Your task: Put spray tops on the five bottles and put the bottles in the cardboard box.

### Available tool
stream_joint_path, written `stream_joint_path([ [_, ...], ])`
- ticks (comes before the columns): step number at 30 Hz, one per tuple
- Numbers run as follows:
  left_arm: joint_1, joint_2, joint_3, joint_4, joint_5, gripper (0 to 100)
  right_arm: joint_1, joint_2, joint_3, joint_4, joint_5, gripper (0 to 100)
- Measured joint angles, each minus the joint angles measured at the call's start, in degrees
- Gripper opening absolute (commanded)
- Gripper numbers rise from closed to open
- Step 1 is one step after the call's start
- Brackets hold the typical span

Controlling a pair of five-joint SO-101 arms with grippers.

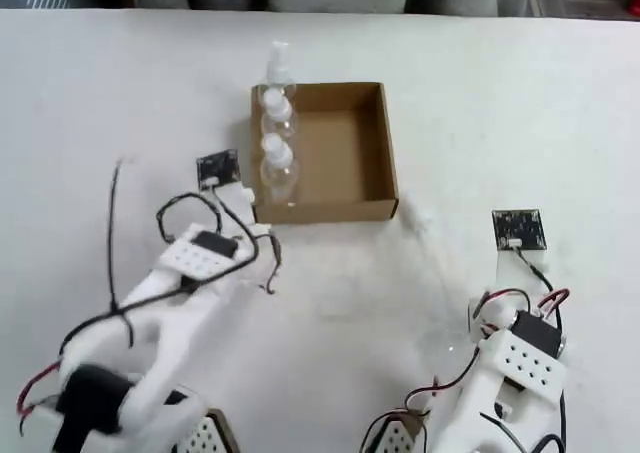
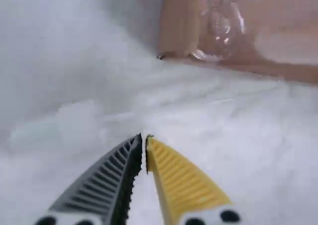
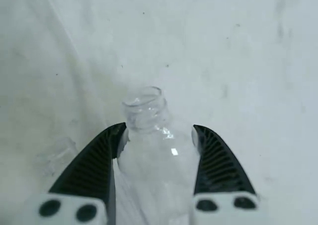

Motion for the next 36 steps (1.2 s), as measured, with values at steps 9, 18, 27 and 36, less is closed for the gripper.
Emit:
stream_joint_path([
  [9,-3.8,12.3,-9.1,2.0,1.0,2,0.0,0.0,0.0,0.0,0.0,1.7],
  [18,-12.2,7.8,-4.4,1.6,1.0,2,0.0,0.0,0.0,0.0,0.0,1.7],
  [27,-20.3,-1.2,1.6,11.9,-9.6,2,0.0,0.0,0.0,0.0,0.0,1.7],
  [36,-27.5,-11.7,1.2,29.6,-24.6,2,0.0,0.0,0.0,0.0,0.0,1.7],
])
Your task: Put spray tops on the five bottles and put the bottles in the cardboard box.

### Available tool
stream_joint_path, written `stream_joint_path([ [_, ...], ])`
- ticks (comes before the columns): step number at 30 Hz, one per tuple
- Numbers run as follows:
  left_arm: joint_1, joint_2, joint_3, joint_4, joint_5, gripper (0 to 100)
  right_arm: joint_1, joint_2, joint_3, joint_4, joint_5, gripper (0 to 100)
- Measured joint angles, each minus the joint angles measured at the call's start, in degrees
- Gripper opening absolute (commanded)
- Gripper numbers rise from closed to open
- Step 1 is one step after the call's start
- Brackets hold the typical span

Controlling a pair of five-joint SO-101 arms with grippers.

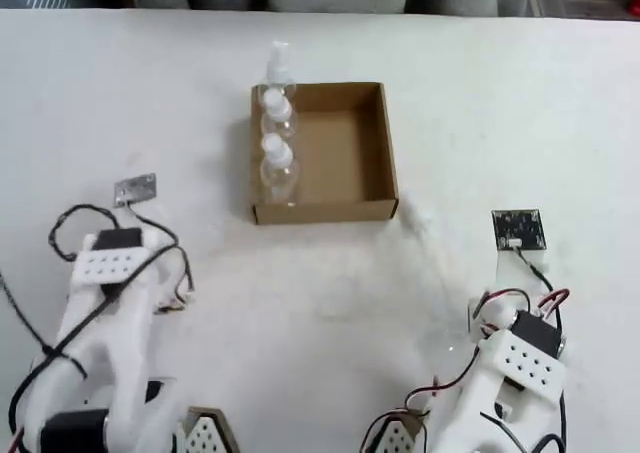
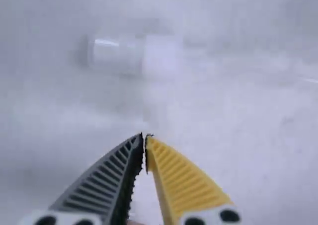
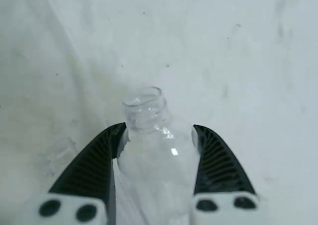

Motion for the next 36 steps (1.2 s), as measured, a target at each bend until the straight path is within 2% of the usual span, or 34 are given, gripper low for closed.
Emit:
stream_joint_path([
  [3,-2.1,-3.3,-2.1,5.0,-1.1,3,0.0,0.0,0.0,0.0,0.0,1.7],
  [5,-2.8,-5.2,-3.3,6.2,-1.2,6,-0.1,0.0,0.0,0.0,0.1,1.7],
  [10,-2.9,-6.6,-4.3,6.6,6.9,31,-0.6,-0.7,1.6,0.0,3.0,1.7],
  [12,-2.9,-6.6,-4.3,6.0,10.2,36,-0.6,-0.7,1.6,0.0,3.8,1.7],
  [17,-3.1,-4.7,-4.3,3.6,13.9,36,-1.3,-0.7,1.9,0.0,4.3,1.7],
  [26,-3.3,12.1,-4.4,-5.9,17.8,37,-2.5,-0.4,1.9,0.0,4.6,1.7],
  [31,-3.3,14.8,-4.4,-10.6,19.3,36,-2.6,-0.6,2.3,-0.1,5.3,1.7],
  [33,-3.3,14.8,-4.4,-12.3,19.5,31,-2.7,-0.6,2.5,-0.4,5.8,1.7],
  [36,-3.3,14.8,-4.4,-14.5,19.5,14,-2.8,-0.6,2.5,-0.4,6.0,1.7],
])
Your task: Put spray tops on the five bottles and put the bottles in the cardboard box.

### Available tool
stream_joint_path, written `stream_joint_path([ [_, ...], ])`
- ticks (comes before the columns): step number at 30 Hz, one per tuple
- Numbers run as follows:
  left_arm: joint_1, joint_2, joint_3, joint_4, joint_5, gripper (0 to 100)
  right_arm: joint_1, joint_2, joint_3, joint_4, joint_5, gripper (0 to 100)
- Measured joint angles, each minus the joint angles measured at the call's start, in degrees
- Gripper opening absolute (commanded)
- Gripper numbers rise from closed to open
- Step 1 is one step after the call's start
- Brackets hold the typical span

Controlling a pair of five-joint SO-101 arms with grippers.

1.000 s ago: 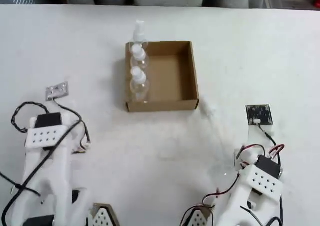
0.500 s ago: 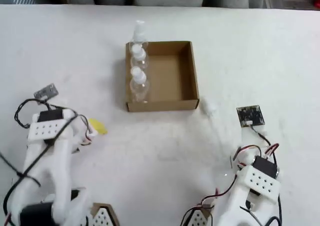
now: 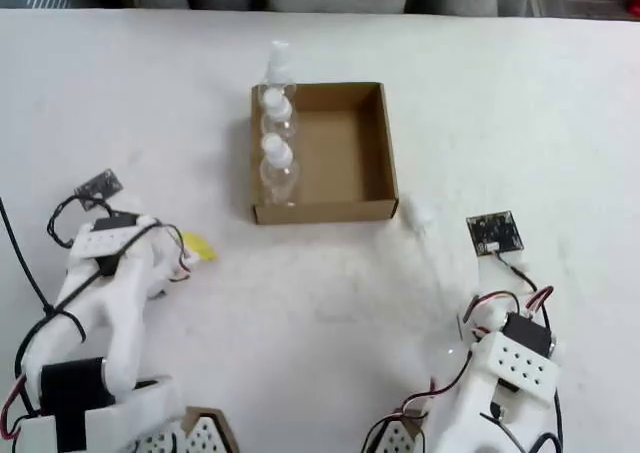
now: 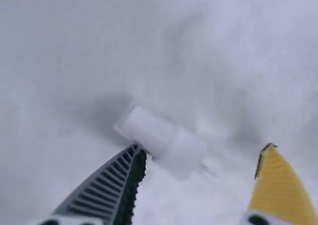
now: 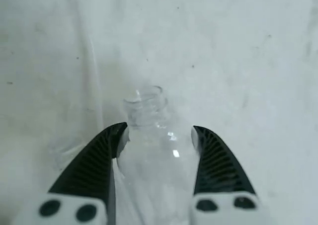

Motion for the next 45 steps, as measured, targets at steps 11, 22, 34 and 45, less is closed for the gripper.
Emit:
stream_joint_path([
  [11,0.9,0.0,0.0,-1.9,-1.8,2,0.0,0.0,0.0,0.0,0.2,1.7],
  [22,9.8,0.5,-5.6,6.4,-34.5,3,0.0,0.0,0.0,0.0,0.2,1.7],
  [34,10.4,0.6,-7.9,10.5,-47.2,30,-0.2,0.0,0.4,-0.1,0.4,1.7],
  [45,10.4,0.6,-7.9,10.7,-21.9,30,-0.2,0.0,0.4,-0.1,0.4,1.7],
])
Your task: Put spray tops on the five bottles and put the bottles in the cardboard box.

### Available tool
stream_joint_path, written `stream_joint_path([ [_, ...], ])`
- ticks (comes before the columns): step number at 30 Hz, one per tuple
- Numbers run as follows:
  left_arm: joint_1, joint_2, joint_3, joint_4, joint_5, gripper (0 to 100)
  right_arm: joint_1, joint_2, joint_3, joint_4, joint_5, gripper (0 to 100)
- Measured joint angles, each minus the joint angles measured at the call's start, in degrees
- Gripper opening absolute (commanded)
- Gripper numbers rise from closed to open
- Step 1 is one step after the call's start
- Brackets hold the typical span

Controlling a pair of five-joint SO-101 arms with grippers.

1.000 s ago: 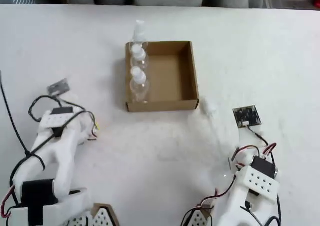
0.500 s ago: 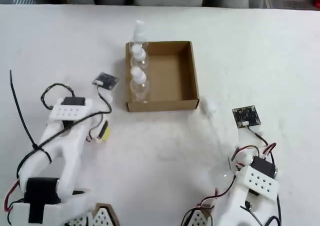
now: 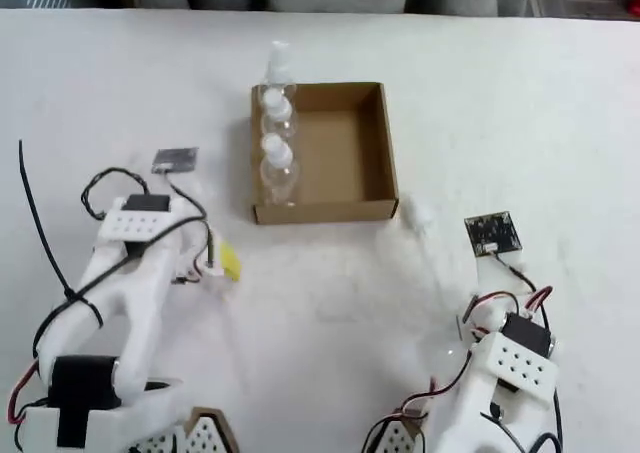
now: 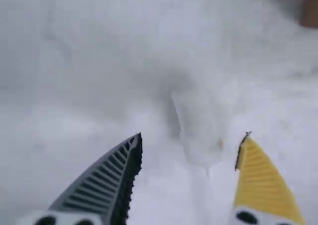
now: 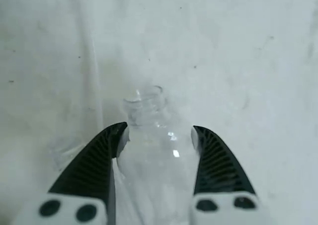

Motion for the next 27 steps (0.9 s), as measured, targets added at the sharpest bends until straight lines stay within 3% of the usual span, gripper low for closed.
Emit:
stream_joint_path([
  [5,1.1,0.0,0.0,0.0,13.8,30,0.0,0.0,0.0,0.0,0.0,1.7],
  [8,3.7,0.0,0.2,0.0,17.8,30,0.0,0.0,0.0,0.0,0.0,1.7],
  [13,8.8,0.0,1.9,0.0,18.7,30,0.0,0.0,0.0,0.0,0.0,1.7],
  [21,9.4,0.1,1.9,-0.3,19.0,30,0.0,0.0,0.1,0.0,0.0,1.7],
  [27,8.2,0.7,1.9,-1.4,19.2,12,0.0,0.0,0.1,0.0,0.0,1.7],
])
